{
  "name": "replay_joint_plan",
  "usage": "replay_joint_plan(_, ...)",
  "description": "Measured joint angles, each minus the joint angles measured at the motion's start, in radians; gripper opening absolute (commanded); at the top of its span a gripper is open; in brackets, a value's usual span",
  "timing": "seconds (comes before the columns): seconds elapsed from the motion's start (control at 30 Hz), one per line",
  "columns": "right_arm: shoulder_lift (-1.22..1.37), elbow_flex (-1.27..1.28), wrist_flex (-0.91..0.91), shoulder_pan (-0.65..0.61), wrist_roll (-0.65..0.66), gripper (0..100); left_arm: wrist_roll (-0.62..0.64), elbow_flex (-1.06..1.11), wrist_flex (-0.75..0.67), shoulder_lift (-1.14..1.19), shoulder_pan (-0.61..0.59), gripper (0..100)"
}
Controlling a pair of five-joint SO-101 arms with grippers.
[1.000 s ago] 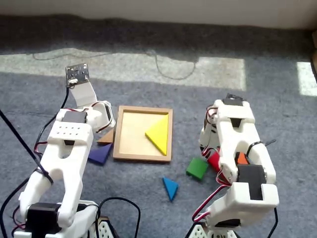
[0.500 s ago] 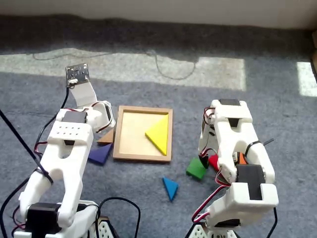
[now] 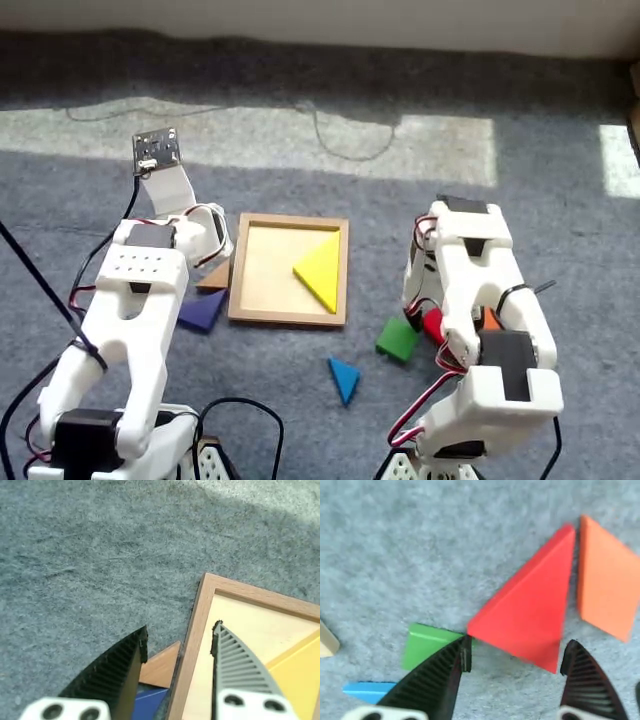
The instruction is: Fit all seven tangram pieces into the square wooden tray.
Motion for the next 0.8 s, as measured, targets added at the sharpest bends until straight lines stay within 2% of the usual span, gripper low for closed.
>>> replay_joint_plan(0.2,0.097,-0.002,-0.011,0.005,0.115,28.9,0.0,0.0,0.0,0.0,0.002,22)
replay_joint_plan(0.4,0.184,-0.055,-0.003,0.014,0.121,28.9,0.0,0.0,0.0,0.0,0.0,22)
replay_joint_plan(0.8,0.192,-0.097,-0.002,0.029,0.117,28.9,0.0,0.0,0.0,0.0,0.0,22)
